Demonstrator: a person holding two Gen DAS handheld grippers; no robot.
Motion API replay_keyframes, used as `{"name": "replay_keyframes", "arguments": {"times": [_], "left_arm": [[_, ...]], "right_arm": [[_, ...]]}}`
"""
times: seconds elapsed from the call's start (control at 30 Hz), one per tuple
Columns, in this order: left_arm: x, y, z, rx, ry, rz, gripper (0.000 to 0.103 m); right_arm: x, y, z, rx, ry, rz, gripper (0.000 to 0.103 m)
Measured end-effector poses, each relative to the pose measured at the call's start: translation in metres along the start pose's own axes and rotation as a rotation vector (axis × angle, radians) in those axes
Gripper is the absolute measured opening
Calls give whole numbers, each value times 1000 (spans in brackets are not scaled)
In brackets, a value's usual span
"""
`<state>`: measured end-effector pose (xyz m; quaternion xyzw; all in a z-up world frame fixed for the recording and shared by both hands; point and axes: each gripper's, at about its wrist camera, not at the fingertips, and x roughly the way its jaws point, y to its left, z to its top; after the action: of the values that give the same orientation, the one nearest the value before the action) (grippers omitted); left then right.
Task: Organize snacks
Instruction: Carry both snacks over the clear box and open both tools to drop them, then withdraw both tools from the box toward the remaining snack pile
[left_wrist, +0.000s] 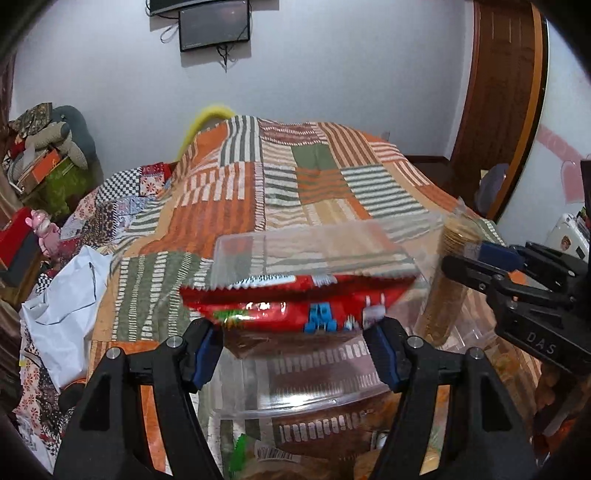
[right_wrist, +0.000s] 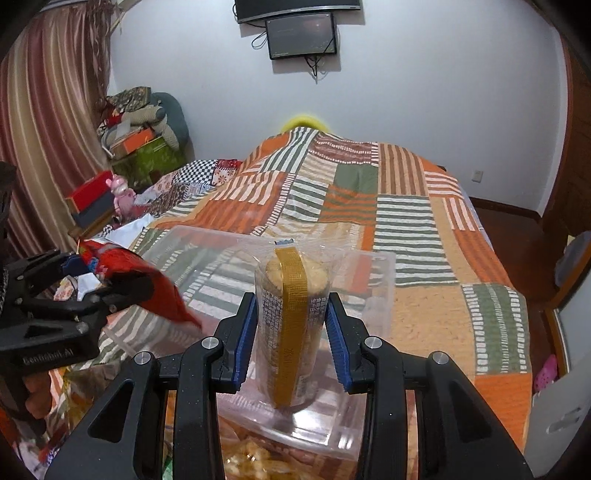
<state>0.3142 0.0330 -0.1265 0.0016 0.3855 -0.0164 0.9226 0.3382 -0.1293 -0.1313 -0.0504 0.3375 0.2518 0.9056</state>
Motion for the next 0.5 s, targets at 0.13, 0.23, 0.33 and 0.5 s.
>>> {"name": "replay_keyframes", "arguments": {"times": [0.13, 0.23, 0.33, 0.5], "left_arm": [[4, 1, -2, 2, 24, 6, 81], [2, 1, -3, 10, 6, 24, 89], [-4, 1, -2, 20, -9, 19, 90], [-16, -1, -4, 44, -38, 26, 90]], "right_arm": [[8, 7, 3, -17, 9, 15, 35], [14, 12, 2, -37, 29, 22, 37], [19, 13, 0, -47, 50, 36, 37], [12, 8, 1, -31, 38, 40, 37]]}}
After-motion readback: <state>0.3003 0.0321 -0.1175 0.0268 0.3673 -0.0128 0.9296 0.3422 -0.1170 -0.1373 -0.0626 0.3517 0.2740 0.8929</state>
